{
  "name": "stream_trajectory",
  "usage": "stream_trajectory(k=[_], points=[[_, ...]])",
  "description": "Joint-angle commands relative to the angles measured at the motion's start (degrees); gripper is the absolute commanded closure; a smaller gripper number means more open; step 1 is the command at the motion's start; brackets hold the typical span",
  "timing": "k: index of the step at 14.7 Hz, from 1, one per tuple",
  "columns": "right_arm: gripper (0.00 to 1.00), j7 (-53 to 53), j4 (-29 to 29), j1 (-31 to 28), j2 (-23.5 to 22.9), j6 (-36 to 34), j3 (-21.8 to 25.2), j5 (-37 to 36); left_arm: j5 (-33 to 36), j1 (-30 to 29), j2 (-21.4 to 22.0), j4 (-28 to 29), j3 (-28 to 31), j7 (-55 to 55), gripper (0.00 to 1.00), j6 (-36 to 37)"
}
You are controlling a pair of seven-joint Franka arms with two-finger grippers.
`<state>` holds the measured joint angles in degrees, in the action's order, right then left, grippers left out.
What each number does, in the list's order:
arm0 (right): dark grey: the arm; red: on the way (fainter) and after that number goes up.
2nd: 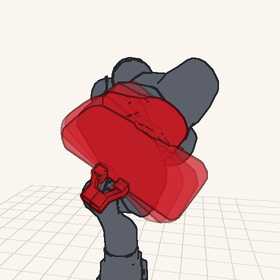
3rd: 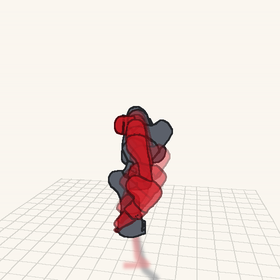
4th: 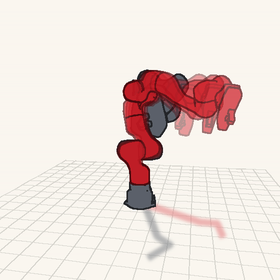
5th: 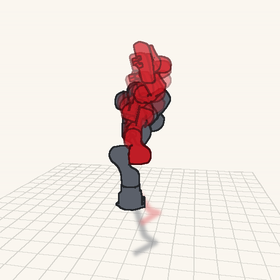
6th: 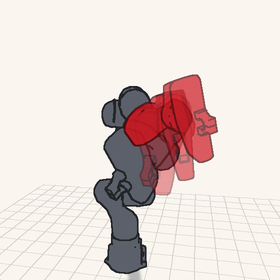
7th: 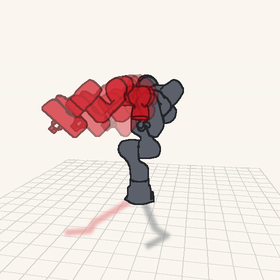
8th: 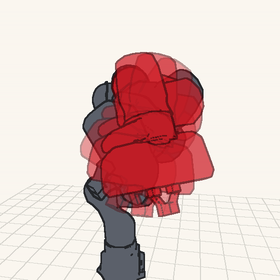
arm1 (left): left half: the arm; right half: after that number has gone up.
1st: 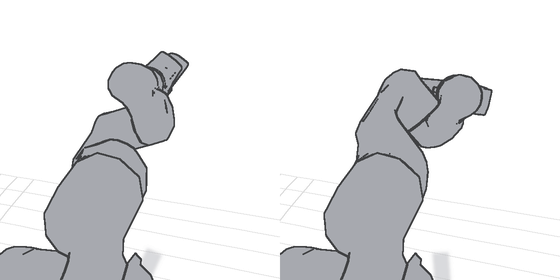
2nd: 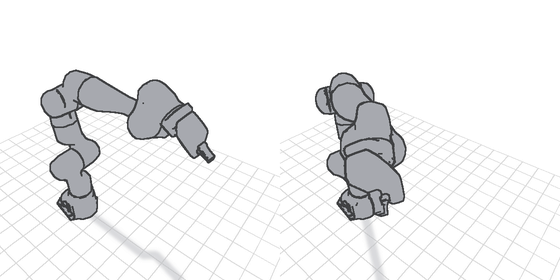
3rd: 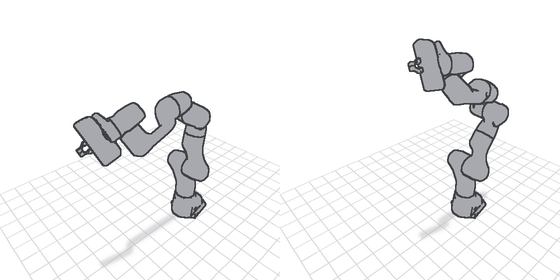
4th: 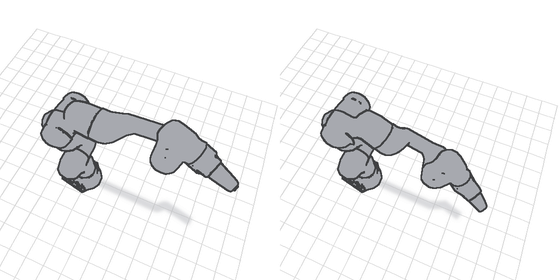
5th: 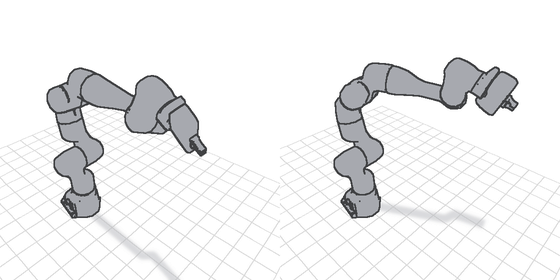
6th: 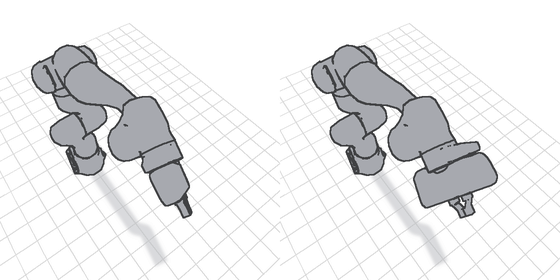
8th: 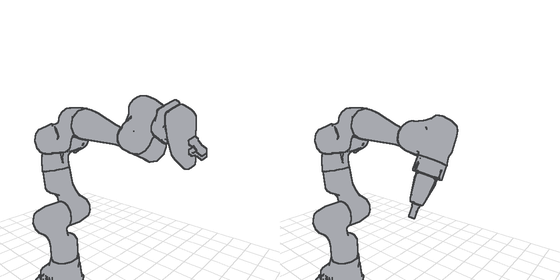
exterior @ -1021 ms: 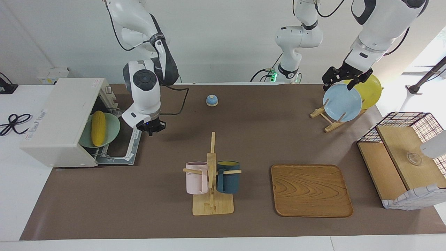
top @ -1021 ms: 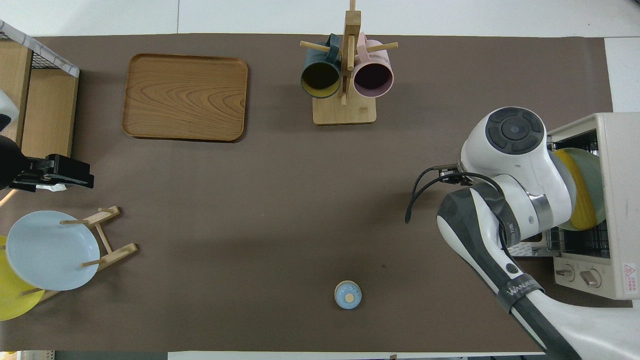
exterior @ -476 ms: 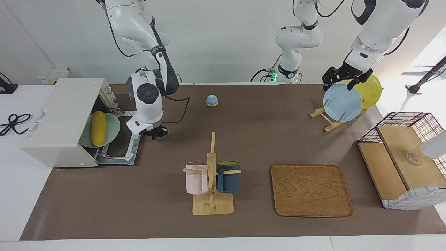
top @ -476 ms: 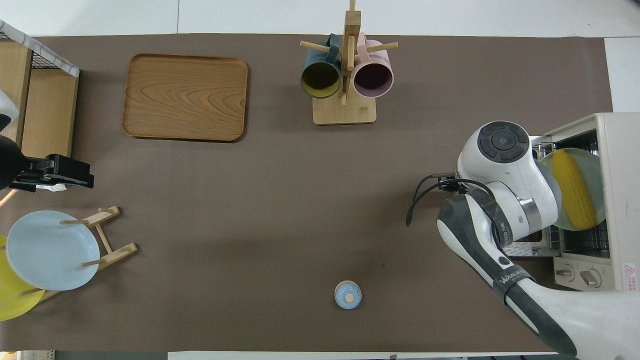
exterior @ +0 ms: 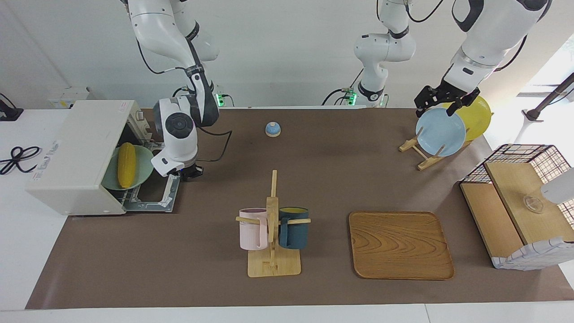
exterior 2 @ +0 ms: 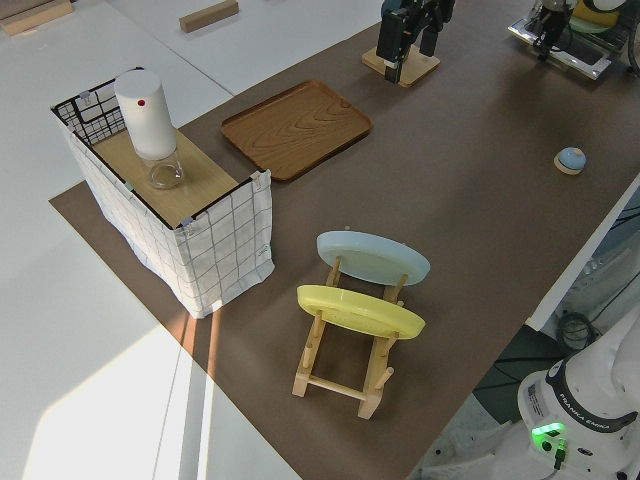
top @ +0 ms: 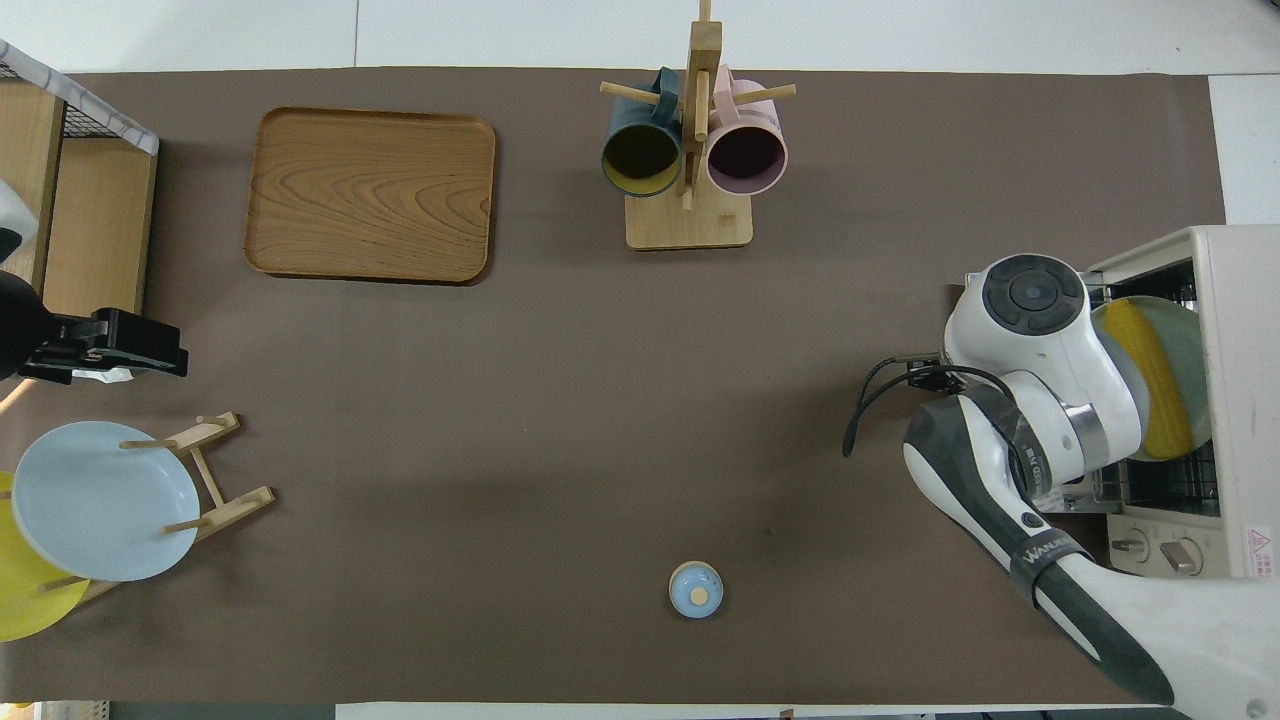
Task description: Put corn in oven
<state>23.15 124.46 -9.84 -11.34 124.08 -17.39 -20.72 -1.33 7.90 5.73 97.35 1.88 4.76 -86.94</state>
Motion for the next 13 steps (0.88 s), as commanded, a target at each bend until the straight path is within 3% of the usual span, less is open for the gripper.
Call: stream_trajectory(k=[1, 6, 10, 13], points=[[1.0, 0.8, 1.6, -0.8, 1.3, 1.1, -0.5, -1.5, 0.8, -0.1, -0.1, -0.9, 0.0, -0.1, 0.0, 1.1], [1.0, -0.3, -0.3, -0.9, 1.7, -3.4, -0.5, -7.1, 0.8, -0.1, -0.2, -0.9, 0.0, -0.1, 0.0, 1.1], [1.0, -9.6, -6.8, -2.6, 3.2, -11.1, -0.5, -7.4, 0.8, -0.1, -0.2, -0.8, 0.0, -0.1, 0.0, 1.1], [1.0, -16.5, -7.7, -5.1, 6.1, -13.8, -0.5, -6.5, 0.8, -0.1, -0.1, -0.9, 0.0, -0.1, 0.0, 1.1]])
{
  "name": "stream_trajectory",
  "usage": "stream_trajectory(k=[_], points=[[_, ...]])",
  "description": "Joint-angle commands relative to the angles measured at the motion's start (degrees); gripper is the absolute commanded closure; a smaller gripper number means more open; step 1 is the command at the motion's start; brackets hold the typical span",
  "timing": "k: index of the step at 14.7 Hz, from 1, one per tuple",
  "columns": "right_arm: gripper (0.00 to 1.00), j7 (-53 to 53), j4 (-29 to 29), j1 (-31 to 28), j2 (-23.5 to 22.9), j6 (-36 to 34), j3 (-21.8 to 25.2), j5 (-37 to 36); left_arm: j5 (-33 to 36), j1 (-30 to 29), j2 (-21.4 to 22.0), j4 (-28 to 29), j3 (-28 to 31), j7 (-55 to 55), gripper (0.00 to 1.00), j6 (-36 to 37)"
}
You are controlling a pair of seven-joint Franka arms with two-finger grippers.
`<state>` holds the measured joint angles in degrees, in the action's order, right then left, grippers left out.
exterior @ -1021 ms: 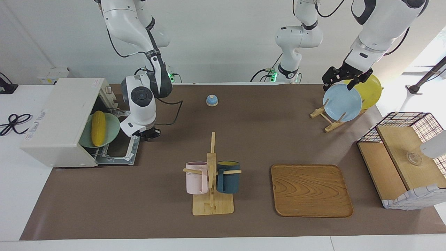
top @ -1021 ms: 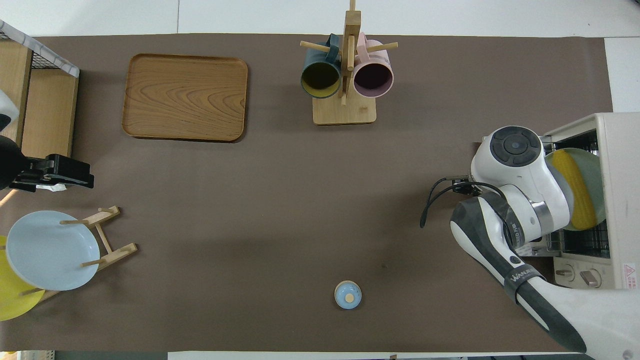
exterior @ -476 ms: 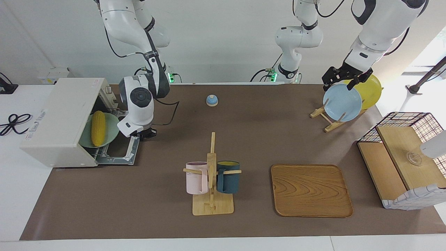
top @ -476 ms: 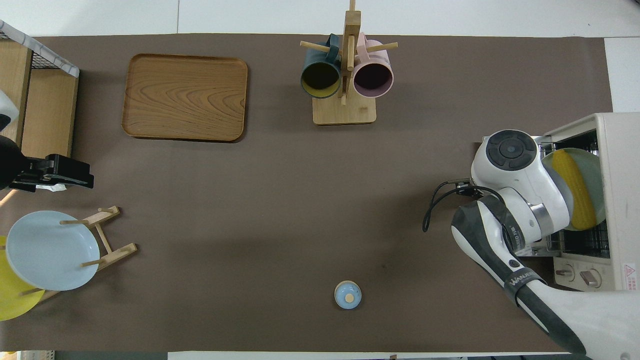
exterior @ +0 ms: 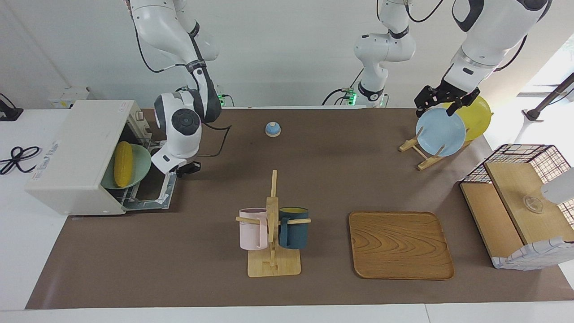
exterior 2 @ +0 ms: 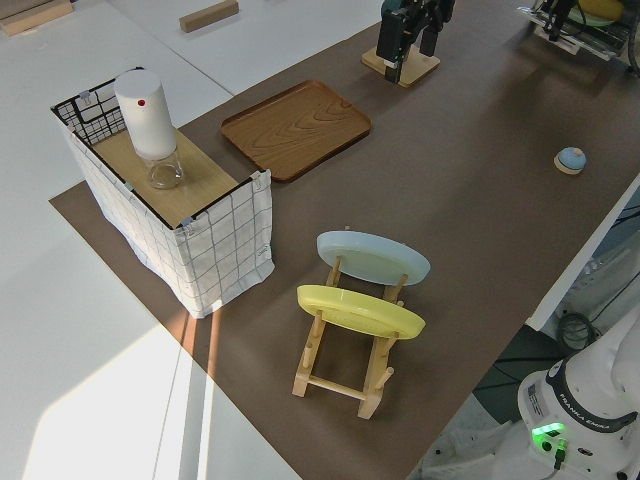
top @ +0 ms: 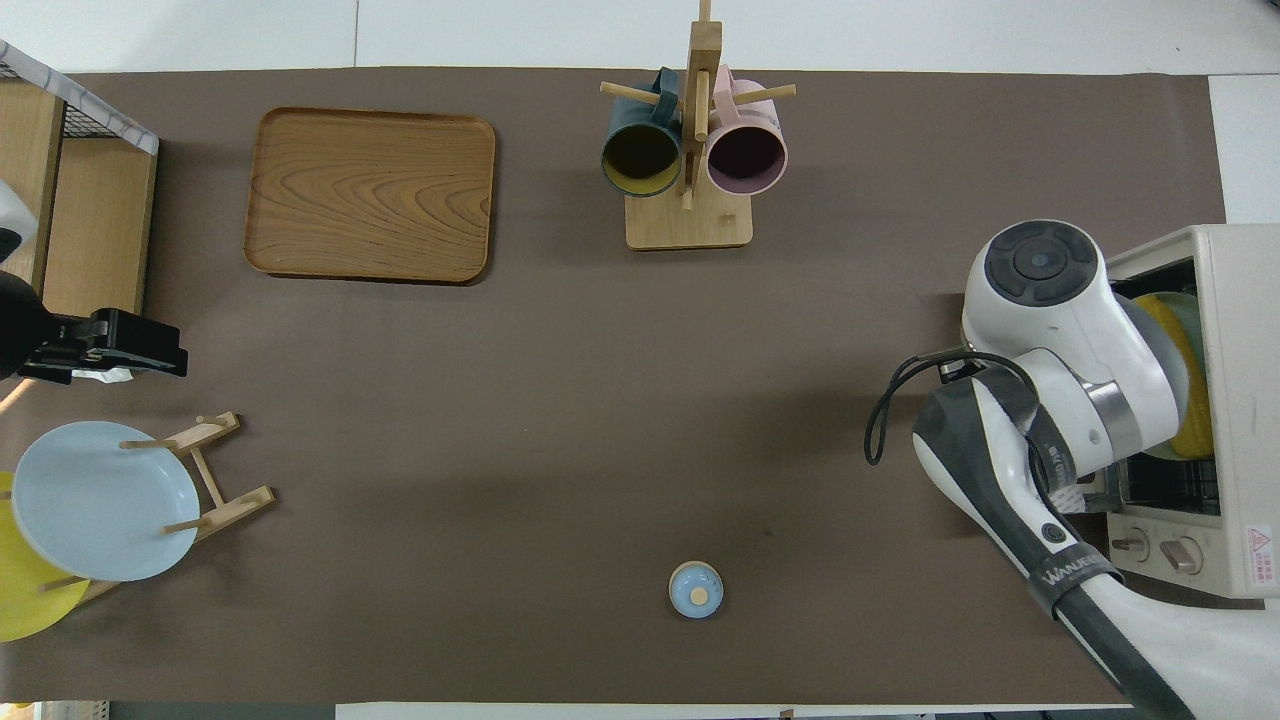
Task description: Put corn in oven
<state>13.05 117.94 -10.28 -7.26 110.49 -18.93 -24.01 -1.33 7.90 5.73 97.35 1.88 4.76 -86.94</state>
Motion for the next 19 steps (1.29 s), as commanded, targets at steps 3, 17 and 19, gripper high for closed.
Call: stream_trajectory(k=[3, 17, 19], points=[[1.0, -11.3, -1.3, -6.5, 4.2, -2.2, 1.1, -2.5, 0.8, -0.1, -0.1, -0.8, 0.0, -0.1, 0.0, 1.1], [1.0, -23.2, -5.8, -10.6, 8.8, -10.1, 1.7, 6.5, 0.8, -0.1, -0.1, -0.9, 0.0, -0.1, 0.0, 1.1], [1.0, -24.1, -7.2, -10.5, 9.2, -12.7, 1.7, 6.9, 0.8, -0.1, -0.2, -0.8, 0.0, -0.1, 0.0, 1.1]])
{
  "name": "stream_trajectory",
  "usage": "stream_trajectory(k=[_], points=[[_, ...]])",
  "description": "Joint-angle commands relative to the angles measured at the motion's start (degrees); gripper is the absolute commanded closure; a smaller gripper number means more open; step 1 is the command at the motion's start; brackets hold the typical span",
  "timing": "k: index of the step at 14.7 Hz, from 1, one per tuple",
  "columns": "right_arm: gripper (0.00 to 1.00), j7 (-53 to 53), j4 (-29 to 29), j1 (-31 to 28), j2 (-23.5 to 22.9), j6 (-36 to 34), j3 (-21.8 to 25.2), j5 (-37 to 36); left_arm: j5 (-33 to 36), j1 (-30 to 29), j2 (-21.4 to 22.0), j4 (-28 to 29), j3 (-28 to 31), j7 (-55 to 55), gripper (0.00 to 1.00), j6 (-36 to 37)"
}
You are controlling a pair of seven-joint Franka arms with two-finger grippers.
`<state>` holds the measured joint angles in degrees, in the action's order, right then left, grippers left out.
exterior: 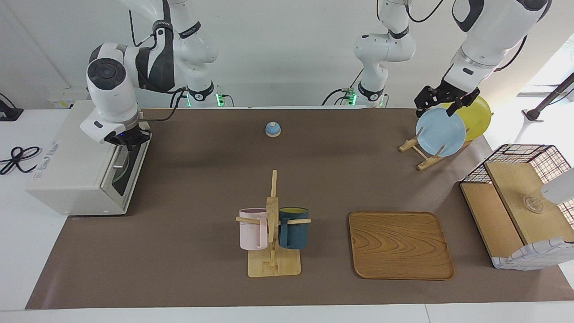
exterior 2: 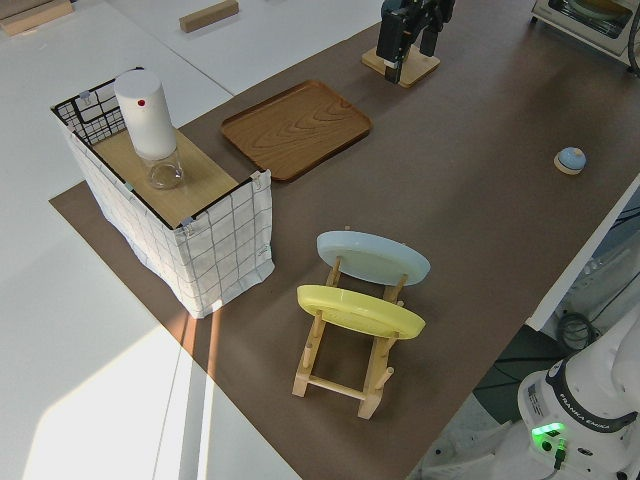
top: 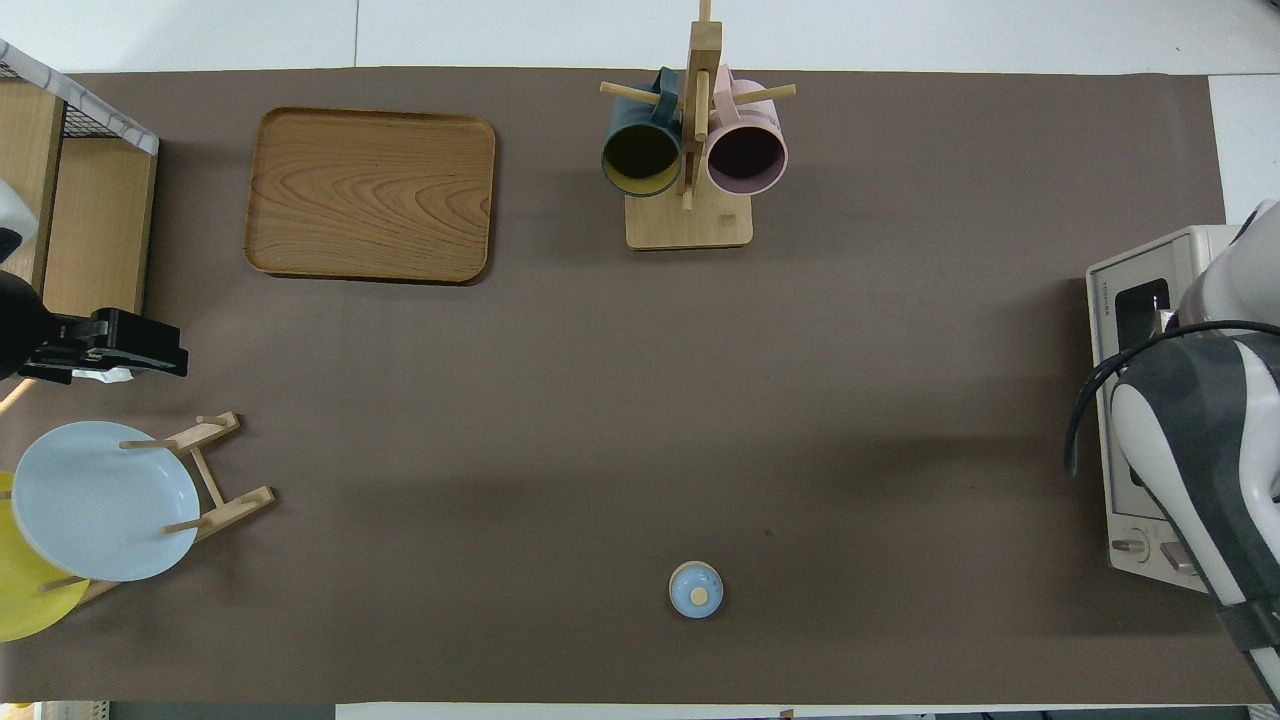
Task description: Put corn in oven
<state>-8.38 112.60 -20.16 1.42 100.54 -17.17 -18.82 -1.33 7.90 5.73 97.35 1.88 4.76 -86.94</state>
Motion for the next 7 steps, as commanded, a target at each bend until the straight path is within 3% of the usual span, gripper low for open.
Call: stream_trajectory(k=[1, 3, 4, 6, 7], points=[[1.0, -2.9, -2.2, -0.7, 0.8, -3.2, -0.1, 2.4, 0.8, -0.1, -0.1, -0.8, 0.0, -0.1, 0.0, 1.1], [1.0, -2.8, -2.6, -0.5, 1.8, -4.0, -0.1, 4.7, 0.8, -0.1, -0.2, -0.8, 0.0, -0.1, 0.0, 1.1], [0.89, -2.8, -3.5, -0.2, 2.4, -5.1, -0.1, 6.7, 0.8, -0.1, -0.1, -0.9, 0.0, -0.1, 0.0, 1.1], [0.55, -2.3, -7.6, -0.2, 2.4, -8.5, -0.1, 11.9, 0.8, -0.1, -0.1, -0.8, 0.0, -0.1, 0.0, 1.1], [0.27, -2.3, -9.3, -0.1, 2.4, -9.4, -0.1, 14.3, 0.8, -0.1, -0.2, -0.8, 0.0, -0.1, 0.0, 1.1]])
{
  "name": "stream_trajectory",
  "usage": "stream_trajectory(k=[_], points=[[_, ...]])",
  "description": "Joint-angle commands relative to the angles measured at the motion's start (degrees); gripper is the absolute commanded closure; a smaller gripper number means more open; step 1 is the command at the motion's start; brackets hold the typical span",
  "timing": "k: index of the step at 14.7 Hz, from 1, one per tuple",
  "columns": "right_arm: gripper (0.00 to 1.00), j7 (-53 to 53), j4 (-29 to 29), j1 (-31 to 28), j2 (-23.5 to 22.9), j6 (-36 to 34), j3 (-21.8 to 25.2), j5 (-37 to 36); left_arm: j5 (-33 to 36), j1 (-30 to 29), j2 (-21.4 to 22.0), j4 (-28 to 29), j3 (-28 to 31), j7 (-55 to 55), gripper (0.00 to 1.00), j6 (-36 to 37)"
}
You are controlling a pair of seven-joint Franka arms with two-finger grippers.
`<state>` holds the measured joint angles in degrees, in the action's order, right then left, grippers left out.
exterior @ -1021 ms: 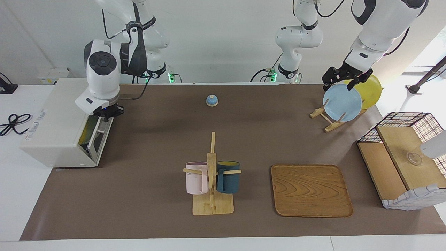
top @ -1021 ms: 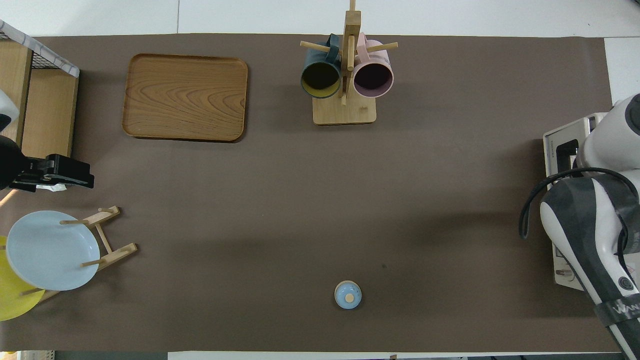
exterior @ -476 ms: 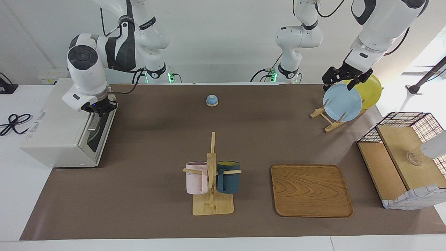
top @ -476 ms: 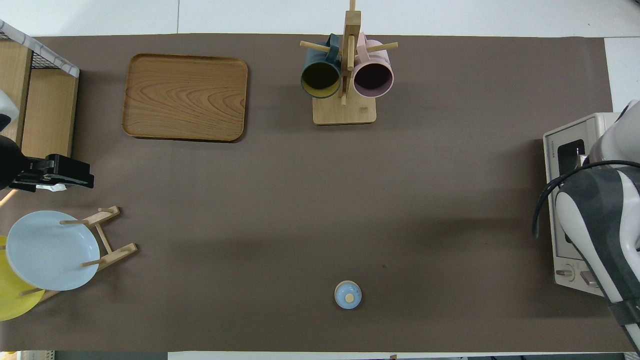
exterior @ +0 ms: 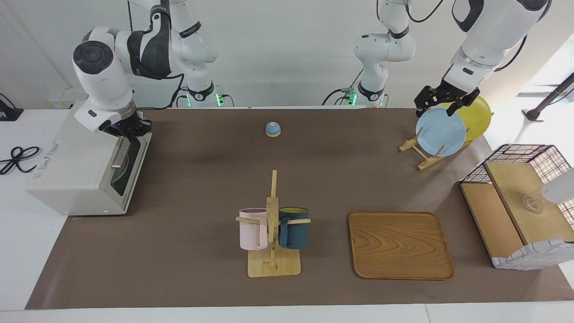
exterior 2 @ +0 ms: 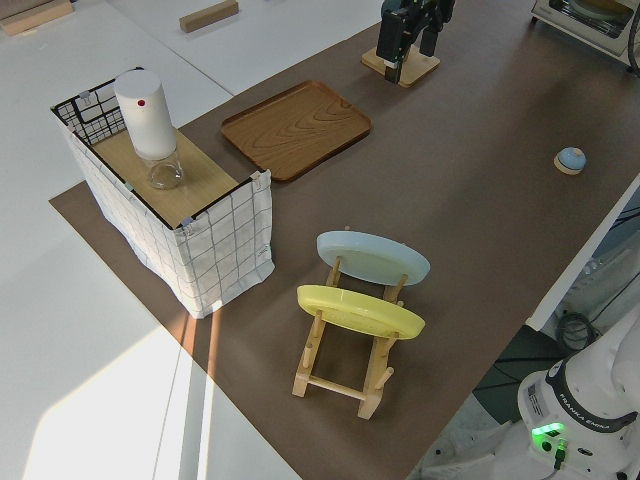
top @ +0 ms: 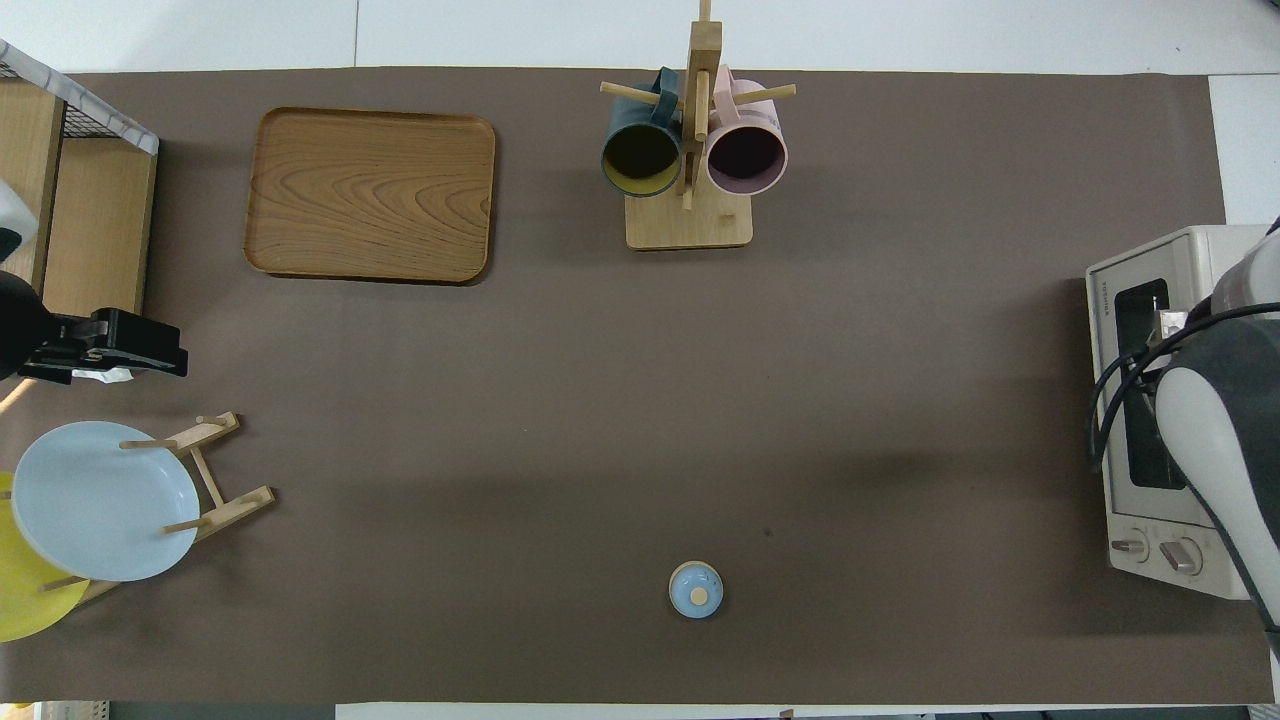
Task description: Put corn in oven
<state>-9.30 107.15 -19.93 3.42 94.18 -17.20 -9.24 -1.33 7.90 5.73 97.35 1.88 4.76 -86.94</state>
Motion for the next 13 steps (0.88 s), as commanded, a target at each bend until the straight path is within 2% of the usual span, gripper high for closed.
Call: stream_trajectory(k=[1, 4, 6, 8, 13], points=[[0.0, -1.2, -5.2, -0.3, 0.4, -3.5, -0.1, 6.1, 0.8, -0.1, -0.2, -0.8, 0.0, -0.1, 0.0, 1.1], [0.0, -0.3, -8.8, -0.2, 0.4, -6.4, -0.5, 9.3, 0.8, -0.1, -0.2, -0.9, 0.0, -0.1, 0.0, 1.1], [0.0, 5.0, -10.0, -0.2, 0.4, -7.0, -0.5, 12.0, 0.8, -0.1, -0.1, -0.9, 0.0, -0.1, 0.0, 1.1], [0.0, 9.1, -11.0, 0.4, 0.0, -8.5, -0.7, 12.1, 0.8, -0.1, -0.1, -0.8, 0.0, -0.1, 0.0, 1.1], [0.0, 9.2, -13.4, 1.0, -0.4, -11.5, -0.2, 12.7, 0.8, -0.1, -0.1, -0.8, 0.0, -0.1, 0.0, 1.1]])
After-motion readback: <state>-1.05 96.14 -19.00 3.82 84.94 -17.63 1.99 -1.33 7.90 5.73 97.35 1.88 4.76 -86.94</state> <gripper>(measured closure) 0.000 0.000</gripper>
